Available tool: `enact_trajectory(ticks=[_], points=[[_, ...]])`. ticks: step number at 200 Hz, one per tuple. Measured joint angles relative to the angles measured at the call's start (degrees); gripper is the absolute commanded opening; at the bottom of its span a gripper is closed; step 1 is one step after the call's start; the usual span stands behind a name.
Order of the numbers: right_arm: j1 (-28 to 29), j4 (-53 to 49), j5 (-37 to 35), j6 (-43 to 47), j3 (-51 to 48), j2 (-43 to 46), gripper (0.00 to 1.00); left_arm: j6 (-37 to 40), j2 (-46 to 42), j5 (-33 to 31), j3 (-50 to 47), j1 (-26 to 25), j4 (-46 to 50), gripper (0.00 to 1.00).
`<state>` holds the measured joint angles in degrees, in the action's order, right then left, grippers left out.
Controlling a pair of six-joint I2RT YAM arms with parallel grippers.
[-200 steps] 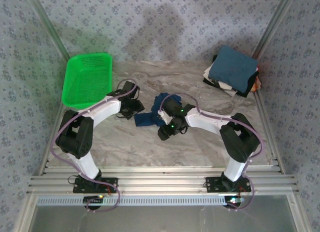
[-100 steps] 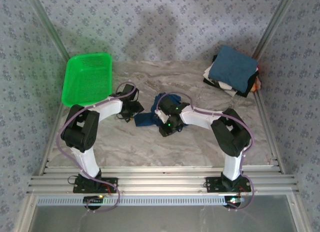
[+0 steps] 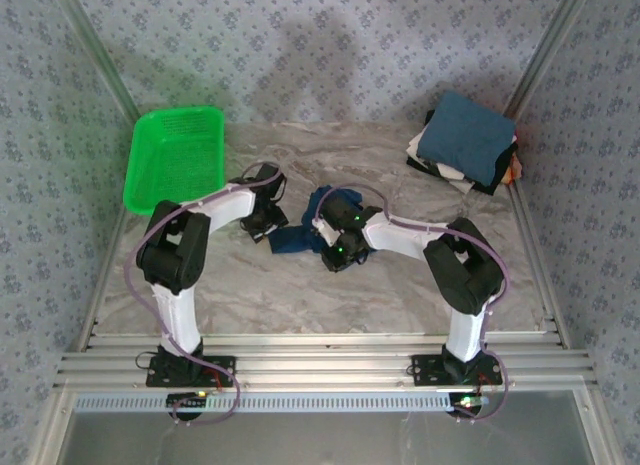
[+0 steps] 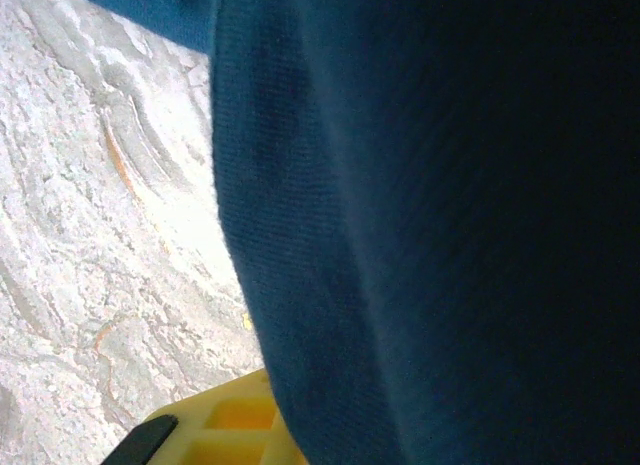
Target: Fold and stack the t-shirts
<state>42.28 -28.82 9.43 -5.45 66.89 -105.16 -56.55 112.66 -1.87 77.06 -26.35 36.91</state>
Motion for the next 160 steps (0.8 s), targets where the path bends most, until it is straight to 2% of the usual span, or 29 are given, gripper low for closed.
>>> enact_trajectory(ticks=[50, 81, 108, 160], points=[[-0.81, 0.52, 0.46, -0.13, -0.76, 1.11, 0.12, 4.11, 4.22, -3.28, 6.01, -2.03, 7.15, 0.32], [-1.49, 0.83, 1.31, -0.28, -1.42, 1.46, 0.09, 6.12, 6.82, -3.8, 10.1, -3.65, 9.66, 0.14], [-2.21, 0.9, 1.95, -0.7, -1.62, 1.68, 0.01, 7.72, 7.13, -3.28, 10.95, -4.76, 9.29, 0.0], [-3.41, 0.02, 3.15, -0.96, -2.14, 6.21, 0.0, 9.94, 2.16, 0.9, 6.25, -4.87, 6.4, 0.0]])
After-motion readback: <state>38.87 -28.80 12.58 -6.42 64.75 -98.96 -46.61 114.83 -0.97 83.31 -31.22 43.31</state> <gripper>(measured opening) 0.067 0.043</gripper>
